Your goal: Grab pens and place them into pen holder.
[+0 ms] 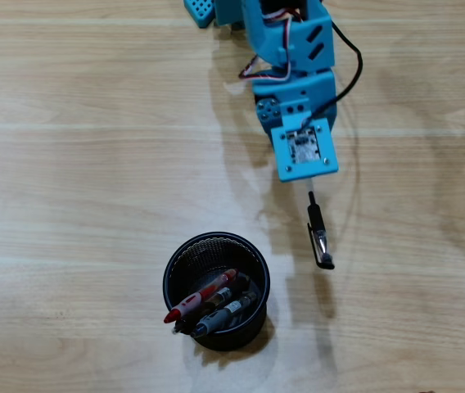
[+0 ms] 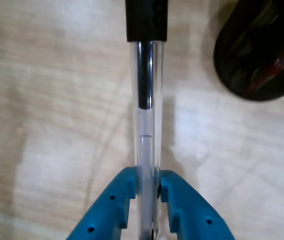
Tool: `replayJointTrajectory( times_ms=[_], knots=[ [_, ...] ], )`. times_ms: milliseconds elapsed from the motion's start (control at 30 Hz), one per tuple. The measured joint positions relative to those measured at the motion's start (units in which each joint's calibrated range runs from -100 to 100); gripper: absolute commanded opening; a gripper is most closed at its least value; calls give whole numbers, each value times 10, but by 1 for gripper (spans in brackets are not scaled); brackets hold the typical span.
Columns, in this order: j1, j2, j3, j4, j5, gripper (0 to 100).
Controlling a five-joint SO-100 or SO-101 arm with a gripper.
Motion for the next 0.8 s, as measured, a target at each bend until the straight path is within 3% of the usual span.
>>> replayJointTrajectory(
  times_ms=[300, 800],
  knots=[
    [28, -56, 9, -227, 16, 2],
    [121, -12, 13, -510, 31, 2]
  ],
)
